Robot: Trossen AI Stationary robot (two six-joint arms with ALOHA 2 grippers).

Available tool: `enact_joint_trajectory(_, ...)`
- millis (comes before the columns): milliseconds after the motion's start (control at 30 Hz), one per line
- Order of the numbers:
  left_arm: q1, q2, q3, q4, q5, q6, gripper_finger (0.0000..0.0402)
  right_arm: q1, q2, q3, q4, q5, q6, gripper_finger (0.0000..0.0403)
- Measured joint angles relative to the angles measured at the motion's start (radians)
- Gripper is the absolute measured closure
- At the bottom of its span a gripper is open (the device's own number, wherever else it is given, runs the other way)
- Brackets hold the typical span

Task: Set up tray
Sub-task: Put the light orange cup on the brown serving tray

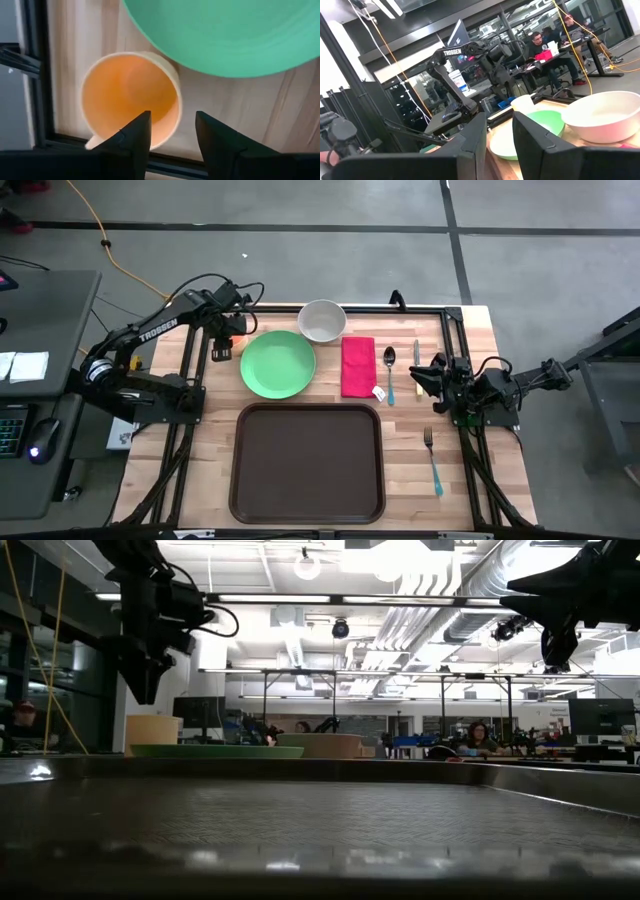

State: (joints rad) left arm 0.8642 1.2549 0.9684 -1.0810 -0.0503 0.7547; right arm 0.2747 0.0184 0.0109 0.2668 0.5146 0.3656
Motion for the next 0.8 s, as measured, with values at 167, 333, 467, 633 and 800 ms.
enact_joint_trajectory(167, 0.0, 0.0, -0.064, 0.012, 0.009, -0.005, 0.0218, 0.0, 0.0, 0.0, 0.0, -0.005, 0.0, 0.0329)
enact_joint_trajectory(333, 0.0, -0.002, -0.074, 0.06, -0.007, -0.03, 0.0218, 0.0, 0.0, 0.0, 0.0, -0.005, 0.0, 0.0329)
enact_joint_trajectory(467, 0.0, -0.002, -0.074, 0.081, -0.012, -0.026, 0.0218, 0.0, 0.0, 0.0, 0.0, -0.005, 0.003, 0.0329)
enact_joint_trajectory(633, 0.0, -0.002, -0.074, 0.085, -0.013, -0.004, 0.0218, 0.0, 0.0, 0.0, 0.0, -0.001, 0.018, 0.0329)
enact_joint_trajectory(800, 0.0, 0.0, -0.074, 0.085, -0.012, 0.001, 0.0218, 0.0, 0.0, 0.0, 0.0, -0.001, 0.018, 0.0329)
